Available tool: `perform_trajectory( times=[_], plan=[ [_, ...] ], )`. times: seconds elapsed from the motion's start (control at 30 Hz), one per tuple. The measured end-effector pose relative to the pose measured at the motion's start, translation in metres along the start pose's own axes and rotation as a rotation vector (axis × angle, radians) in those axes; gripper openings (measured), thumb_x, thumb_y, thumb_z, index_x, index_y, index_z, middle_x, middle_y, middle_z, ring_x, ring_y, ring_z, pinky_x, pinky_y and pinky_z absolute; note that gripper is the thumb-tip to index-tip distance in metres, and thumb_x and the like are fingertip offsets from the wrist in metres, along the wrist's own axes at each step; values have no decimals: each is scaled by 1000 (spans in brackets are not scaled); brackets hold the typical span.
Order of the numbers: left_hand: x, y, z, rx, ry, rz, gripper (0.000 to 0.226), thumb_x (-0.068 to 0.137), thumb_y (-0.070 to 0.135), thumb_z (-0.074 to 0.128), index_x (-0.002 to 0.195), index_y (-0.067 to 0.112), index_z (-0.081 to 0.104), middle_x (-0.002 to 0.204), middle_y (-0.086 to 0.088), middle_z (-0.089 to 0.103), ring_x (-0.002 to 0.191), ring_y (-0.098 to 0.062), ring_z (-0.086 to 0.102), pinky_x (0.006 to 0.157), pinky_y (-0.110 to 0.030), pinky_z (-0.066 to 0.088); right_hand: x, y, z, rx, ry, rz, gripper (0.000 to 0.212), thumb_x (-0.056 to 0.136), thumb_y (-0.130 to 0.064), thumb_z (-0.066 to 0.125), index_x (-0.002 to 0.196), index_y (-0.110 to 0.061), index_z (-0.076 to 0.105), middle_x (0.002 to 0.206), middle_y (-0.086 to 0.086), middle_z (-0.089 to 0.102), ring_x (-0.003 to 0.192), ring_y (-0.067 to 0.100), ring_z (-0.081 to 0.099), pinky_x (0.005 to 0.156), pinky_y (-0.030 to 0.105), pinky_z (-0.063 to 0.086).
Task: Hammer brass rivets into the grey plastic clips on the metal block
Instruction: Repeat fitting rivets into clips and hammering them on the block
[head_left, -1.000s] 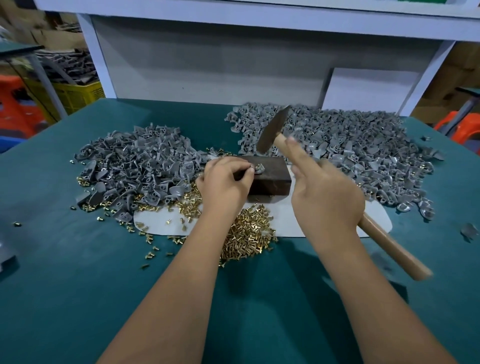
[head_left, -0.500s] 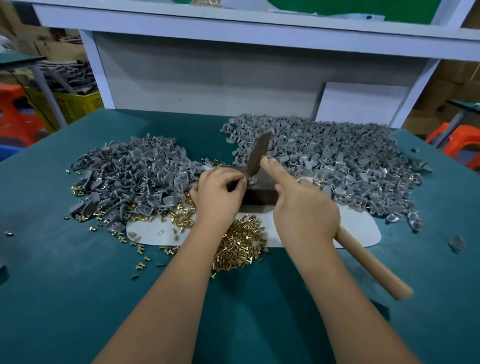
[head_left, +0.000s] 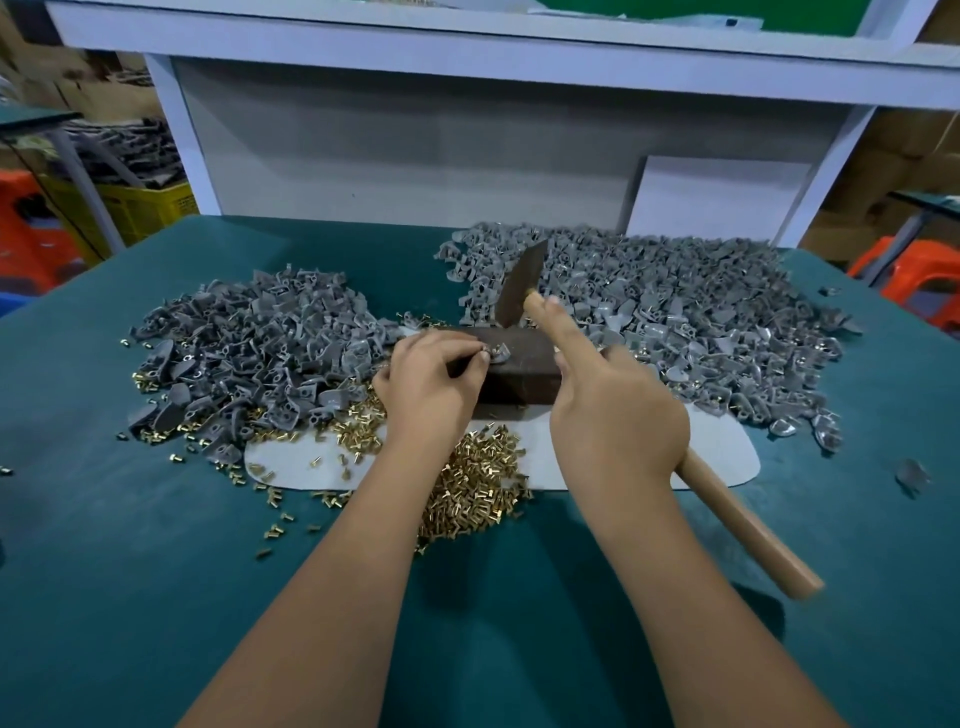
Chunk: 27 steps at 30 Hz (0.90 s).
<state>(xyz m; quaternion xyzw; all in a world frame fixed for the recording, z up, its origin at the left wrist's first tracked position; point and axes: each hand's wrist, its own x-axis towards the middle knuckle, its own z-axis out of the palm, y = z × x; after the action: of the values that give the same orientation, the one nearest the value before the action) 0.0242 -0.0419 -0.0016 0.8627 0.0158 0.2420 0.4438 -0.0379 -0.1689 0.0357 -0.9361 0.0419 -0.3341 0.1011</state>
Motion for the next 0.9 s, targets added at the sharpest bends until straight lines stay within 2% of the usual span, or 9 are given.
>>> perform_trajectory(
  times=[0.07,0.13,0.23,0.37,0.47,0.57,0.67,0.8,0.9],
  plan=[
    [1,0,1,-3,-1,2,13,89,30,70,99,27,78,113,15,69,124,-16,46,108,-47,29,-1,-2,-1,-6,44,-21,73,78,-11,74,136,-45,46,65,5,53,50,17,30,46,22,16],
    [0,0,0,-53,4,0,12,89,27,71,98,25,78,111,13,70,123,-16,47,108,-50,31,-2,1,2,-49,-6,-49,71,85,-16,68,139,-51,38,73,4,59,55,17,31,47,25,17],
    [0,0,0,-15,6,8,14,89,28,70,100,24,78,113,12,70,123,-16,47,107,-49,31,-1,-1,1,5,17,-26,71,79,-12,75,136,-44,48,66,6,56,51,17,29,46,23,20],
    [0,1,-1,-69,-4,-2,13,90,26,69,99,23,78,112,11,70,122,-17,47,108,-50,32,-3,3,3,-44,-14,-50,71,85,-15,68,138,-51,38,70,3,55,53,16,30,45,22,13],
    [1,0,0,-64,-16,10,14,90,24,69,100,21,78,113,8,70,123,-18,50,108,-49,34,-1,-1,-1,15,38,-27,72,78,-10,75,136,-42,48,64,6,53,49,17,31,44,22,21],
    [1,0,0,-127,-29,9,13,90,21,70,99,19,78,111,5,70,121,-21,53,108,-48,36,-3,3,2,-52,-21,-42,71,84,-14,69,138,-49,40,71,4,59,52,16,31,45,21,14],
    [1,0,1,-88,-14,6,13,90,23,70,100,20,78,113,7,70,122,-19,52,109,-48,34,-1,-1,-1,1,28,-46,73,76,-8,76,135,-41,50,63,6,53,47,17,29,45,21,20],
    [2,0,1,-134,-31,12,14,90,20,70,100,18,78,112,5,70,120,-21,54,108,-48,36,-2,3,3,-74,-89,-24,70,92,-21,59,141,-56,24,71,-2,40,48,12,21,44,24,11],
    [2,-1,2,-85,-17,9,14,90,24,70,101,20,78,114,8,70,123,-18,52,109,-48,34,0,0,-2,17,10,9,68,89,-15,64,140,-50,35,67,0,41,47,16,32,44,20,15]
  ],
)
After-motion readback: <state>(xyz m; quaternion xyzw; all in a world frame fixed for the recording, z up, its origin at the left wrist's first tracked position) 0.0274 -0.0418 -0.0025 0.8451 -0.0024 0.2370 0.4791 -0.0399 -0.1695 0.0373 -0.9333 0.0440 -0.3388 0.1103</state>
